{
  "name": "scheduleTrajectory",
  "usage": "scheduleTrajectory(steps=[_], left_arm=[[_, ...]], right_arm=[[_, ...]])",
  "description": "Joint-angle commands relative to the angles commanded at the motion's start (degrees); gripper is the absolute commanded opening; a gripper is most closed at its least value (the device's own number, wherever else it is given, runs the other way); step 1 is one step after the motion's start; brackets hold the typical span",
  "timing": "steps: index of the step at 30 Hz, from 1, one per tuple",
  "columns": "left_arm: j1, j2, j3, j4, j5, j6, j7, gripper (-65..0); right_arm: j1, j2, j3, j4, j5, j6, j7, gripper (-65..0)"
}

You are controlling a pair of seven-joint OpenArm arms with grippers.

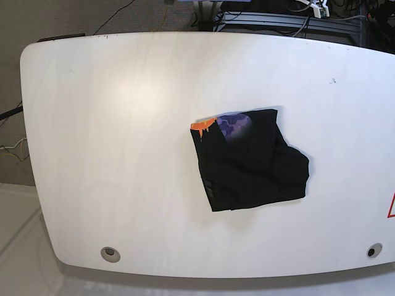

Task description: Fold the T-shirt properly

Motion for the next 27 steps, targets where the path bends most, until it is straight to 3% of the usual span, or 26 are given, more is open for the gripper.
scheduleTrajectory(steps=[1, 4, 7, 10, 12, 13, 16, 19, 22, 27], left_arm=[[0.0, -1.1, 0.0, -3.1, 1.8, 2.2, -0.2, -65.0], [-1.1, -5.5, 0.0, -15.4, 8.8, 11.9, -0.4, -65.0], [-1.8, -8.5, 0.0, -21.0, 11.6, 19.6, -0.4, -65.0], [-2.7, -9.8, 0.0, -21.0, 11.6, 28.7, -0.2, -65.0], [-3.3, -9.5, 0.0, -21.0, 11.6, 32.6, 0.1, -65.0], [-4.0, -8.6, 0.0, -21.0, 11.6, 34.9, 1.0, -65.0], [-5.3, -6.2, 0.0, -21.0, 11.6, 36.1, 3.7, -65.0], [-6.5, -4.5, 0.0, -21.0, 11.6, 36.1, 6.2, -65.0], [-7.6, -3.5, 0.0, -21.0, 11.6, 36.2, 7.5, -65.0], [-9.2, -3.3, 0.0, -21.0, 11.6, 36.2, 9.1, -65.0]], right_arm=[[0.4, -0.1, 0.0, -0.4, -1.1, 0.00, 0.3, -65.0], [2.0, -2.4, 0.0, -0.4, -6.5, -0.09, 0.3, -65.0], [3.4, -4.6, 0.0, -0.3, -11.6, -0.79, 0.0, -65.0], [4.9, -6.7, 0.3, -0.4, -16.8, -4.48, 0.0, -65.0], [5.3, -8.0, 0.3, -0.4, -18.4, -6.95, 0.0, -65.0], [5.4, -9.0, 0.1, -0.4, -19.6, -9.23, 0.0, -65.0], [6.2, -10.5, 0.0, -0.4, -21.6, -13.10, 0.0, -65.0], [7.3, -11.6, 0.0, -0.5, -22.9, -15.21, 0.0, -65.0], [8.0, -12.7, 0.0, -0.5, -23.5, -16.18, 0.0, -65.0], [8.6, -13.1, 0.0, -0.6, -23.4, -16.18, 0.0, -65.0]])
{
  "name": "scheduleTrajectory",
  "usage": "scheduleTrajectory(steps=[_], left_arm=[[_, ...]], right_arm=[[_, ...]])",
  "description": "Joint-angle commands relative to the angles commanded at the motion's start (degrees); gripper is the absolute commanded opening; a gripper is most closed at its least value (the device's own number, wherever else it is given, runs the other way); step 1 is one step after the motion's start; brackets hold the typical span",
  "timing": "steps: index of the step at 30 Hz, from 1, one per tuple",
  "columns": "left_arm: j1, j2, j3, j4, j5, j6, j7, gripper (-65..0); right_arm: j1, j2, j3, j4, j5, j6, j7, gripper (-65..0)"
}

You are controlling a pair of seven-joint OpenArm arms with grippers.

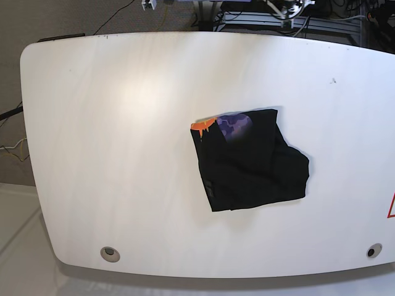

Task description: Fold the T-shirt properly

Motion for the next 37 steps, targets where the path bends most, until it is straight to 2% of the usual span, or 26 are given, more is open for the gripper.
scheduleTrajectory(steps=[16, 37], left_arm=[[-3.4, 0.5, 0.0, 0.0, 0.0, 0.0, 6.9, -65.0], [-3.8, 0.8, 0.0, 0.0, 0.0, 0.0, 7.3, -65.0]], right_arm=[[1.1, 0.1, 0.4, 0.0, 0.4, 0.00, 0.2, -65.0], [0.8, -1.1, 0.4, 0.1, 0.4, 0.44, 0.4, -65.0]])
